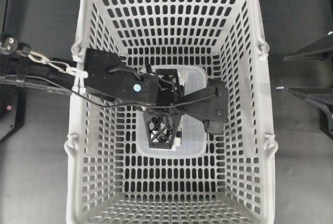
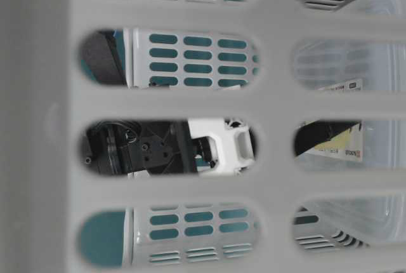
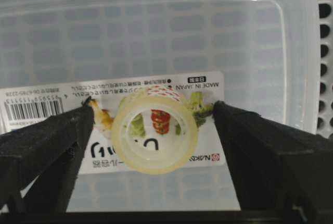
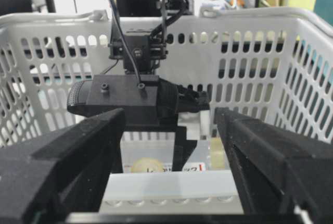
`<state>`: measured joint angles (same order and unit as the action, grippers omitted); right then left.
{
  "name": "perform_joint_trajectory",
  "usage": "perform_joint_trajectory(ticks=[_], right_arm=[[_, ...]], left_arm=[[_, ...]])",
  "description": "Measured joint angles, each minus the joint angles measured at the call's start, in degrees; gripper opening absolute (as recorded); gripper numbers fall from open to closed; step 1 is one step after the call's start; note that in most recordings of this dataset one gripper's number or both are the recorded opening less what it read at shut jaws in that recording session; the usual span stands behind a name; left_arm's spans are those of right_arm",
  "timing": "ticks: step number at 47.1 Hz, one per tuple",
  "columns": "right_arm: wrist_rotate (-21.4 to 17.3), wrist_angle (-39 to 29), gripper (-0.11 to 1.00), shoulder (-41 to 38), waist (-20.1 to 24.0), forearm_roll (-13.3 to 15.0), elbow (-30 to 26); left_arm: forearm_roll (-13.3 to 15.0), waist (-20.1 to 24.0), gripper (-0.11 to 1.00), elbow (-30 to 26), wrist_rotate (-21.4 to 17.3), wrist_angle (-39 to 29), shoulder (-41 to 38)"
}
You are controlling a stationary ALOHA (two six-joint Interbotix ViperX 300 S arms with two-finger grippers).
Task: Pick up the cellophane tape from the shopping basket with the left arm.
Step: 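Lower the open left gripper into the basket around the tape roll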
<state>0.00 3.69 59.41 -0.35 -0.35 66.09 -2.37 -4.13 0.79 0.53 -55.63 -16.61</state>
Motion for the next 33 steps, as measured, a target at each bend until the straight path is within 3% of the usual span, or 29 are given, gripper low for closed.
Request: perform_joint_trajectory(ticks=[7,15,33], right_arm=[[-0.09,0.0,0.69,0.0,0.0,0.09,0.0],[-0.09,0.0,0.69,0.0,0.0,0.0,0.09],[0.0,0.0,0.69,0.0,0.0,0.09,0.09]], left_arm=[[0.0,-0.09,0.8,0.62,-0.18,-0.09,0.0],[0.0,-0.26,0.5,0.97,-0.35,0.0,0.26],[0.0,-0.18,0.5,-1.05,-0.53,-2.29,1.85]])
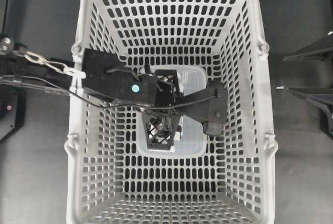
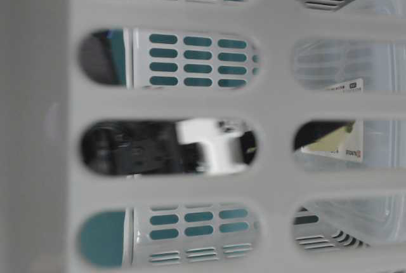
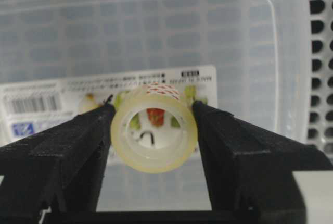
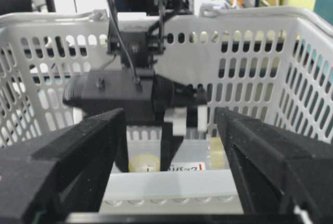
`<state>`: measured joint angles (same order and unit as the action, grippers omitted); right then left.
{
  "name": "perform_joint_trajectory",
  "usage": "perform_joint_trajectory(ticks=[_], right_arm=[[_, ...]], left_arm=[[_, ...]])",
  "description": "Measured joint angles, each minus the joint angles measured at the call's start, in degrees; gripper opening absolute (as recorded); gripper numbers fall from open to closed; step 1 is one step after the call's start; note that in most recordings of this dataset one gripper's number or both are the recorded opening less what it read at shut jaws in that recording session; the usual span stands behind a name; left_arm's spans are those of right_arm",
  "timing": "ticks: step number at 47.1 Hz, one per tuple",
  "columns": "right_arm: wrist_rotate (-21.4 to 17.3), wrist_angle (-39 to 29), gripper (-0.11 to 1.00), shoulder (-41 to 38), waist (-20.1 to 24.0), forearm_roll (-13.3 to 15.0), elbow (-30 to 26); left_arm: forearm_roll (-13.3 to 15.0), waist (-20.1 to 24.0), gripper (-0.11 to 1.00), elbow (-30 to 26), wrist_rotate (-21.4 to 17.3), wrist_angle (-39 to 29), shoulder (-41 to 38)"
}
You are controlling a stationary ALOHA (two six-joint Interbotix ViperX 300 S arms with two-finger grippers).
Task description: Pick up the cellophane tape from the shopping basket with the left arm.
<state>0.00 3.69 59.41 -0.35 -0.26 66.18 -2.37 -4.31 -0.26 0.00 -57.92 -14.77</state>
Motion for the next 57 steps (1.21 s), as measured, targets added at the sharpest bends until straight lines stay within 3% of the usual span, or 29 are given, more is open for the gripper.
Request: perform_joint_trajectory(ticks=[17,25,57], right_arm=[[0.0,0.0,0.69,0.18,0.0,-0.09,0.0],[-0.09,0.0,0.69,0.26,0.0,-0.09,0.0],[-0.09,0.0,0.69,0.44,0.0,-0.09,0.09]], left_arm=[[-0.09,0.18,0.5,-11.95,0.18,-18.11,3.6],[0.0,0.09,0.5,-17.58,0.18,-23.55,3.6],[-0.09,0.09,0.5,-19.78,0.26,-24.87,3.6]])
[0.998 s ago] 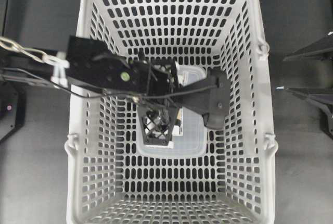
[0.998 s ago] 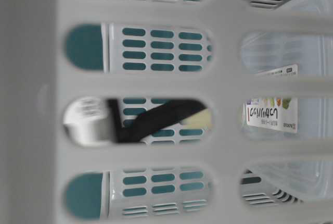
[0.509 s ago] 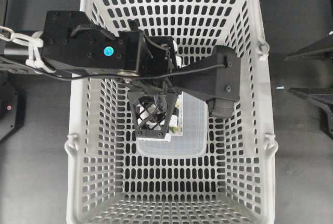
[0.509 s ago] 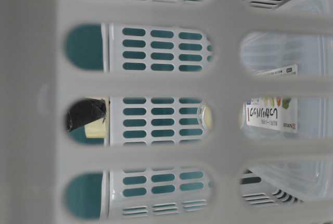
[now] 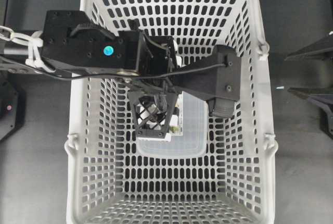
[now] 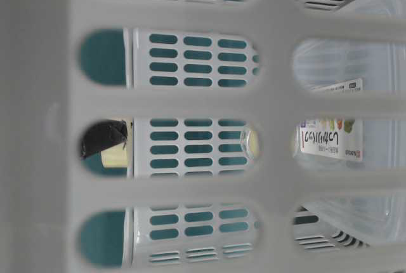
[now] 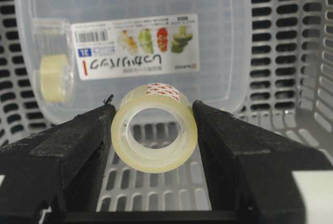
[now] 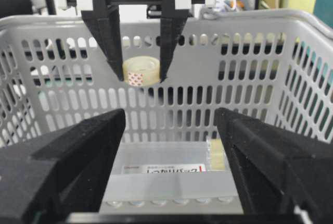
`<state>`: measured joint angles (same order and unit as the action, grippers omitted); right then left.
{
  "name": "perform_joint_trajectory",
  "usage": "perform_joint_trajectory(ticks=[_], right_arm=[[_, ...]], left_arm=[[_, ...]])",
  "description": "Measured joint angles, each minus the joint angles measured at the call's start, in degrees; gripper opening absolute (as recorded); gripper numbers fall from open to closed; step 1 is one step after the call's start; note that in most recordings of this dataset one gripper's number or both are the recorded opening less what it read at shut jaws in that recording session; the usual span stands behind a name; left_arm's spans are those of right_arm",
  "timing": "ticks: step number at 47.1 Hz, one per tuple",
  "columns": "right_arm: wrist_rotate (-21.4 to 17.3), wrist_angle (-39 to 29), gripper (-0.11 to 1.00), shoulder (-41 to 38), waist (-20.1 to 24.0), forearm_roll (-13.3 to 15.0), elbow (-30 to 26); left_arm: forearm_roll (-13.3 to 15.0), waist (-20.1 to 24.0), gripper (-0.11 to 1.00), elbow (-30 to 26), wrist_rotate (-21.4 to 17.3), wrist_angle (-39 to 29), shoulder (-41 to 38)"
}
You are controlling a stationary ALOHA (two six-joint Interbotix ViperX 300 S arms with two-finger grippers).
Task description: Pick up the cellophane tape from the shopping basket with the left arm.
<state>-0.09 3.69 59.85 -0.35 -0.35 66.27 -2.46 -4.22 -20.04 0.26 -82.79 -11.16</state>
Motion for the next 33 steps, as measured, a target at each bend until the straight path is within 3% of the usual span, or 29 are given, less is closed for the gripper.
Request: perform_joint_trajectory(ticks=[33], right_arm=[[0.09,0.0,0.69,-0.09,0.0,0.0,0.0]], left_arm=[[0.09,0.0,0.5,-1.67,0.0,0.79,0.0]])
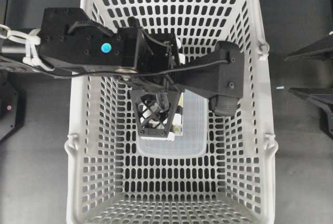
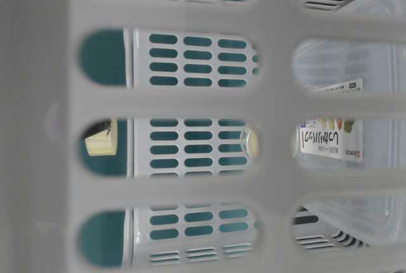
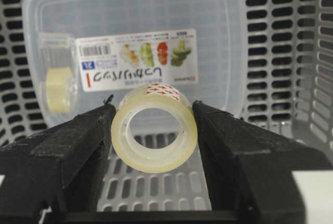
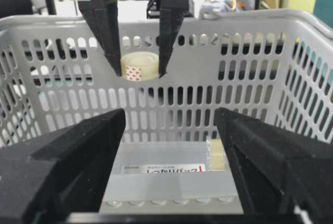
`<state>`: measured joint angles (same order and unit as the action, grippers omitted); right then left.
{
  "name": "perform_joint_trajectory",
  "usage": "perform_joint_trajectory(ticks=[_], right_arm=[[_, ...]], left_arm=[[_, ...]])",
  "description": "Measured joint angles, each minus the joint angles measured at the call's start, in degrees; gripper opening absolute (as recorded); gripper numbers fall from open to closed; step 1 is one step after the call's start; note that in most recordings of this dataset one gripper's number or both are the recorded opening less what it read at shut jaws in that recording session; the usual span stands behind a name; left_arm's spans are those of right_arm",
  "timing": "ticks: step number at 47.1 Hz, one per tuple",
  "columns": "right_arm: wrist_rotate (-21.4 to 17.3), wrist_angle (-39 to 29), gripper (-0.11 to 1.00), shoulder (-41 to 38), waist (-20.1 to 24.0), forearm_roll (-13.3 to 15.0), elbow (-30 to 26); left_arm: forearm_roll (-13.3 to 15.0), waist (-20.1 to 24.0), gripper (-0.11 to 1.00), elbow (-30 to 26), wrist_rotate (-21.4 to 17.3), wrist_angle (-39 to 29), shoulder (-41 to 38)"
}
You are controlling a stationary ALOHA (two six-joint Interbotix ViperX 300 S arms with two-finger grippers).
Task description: Pick up the cellophane tape from the shopping basket with the left arm.
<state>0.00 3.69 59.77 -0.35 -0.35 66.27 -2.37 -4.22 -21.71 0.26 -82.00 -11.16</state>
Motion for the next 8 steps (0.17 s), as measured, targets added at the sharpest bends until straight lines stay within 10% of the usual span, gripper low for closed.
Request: perform_joint_trajectory(ticks=[8], right_arm=[[0.0,0.09,0.69,0.09,0.0,0.09,0.0]], left_arm=[[-0.09,0.0,0.5,0.0,-0.09,0.0,-0.09]])
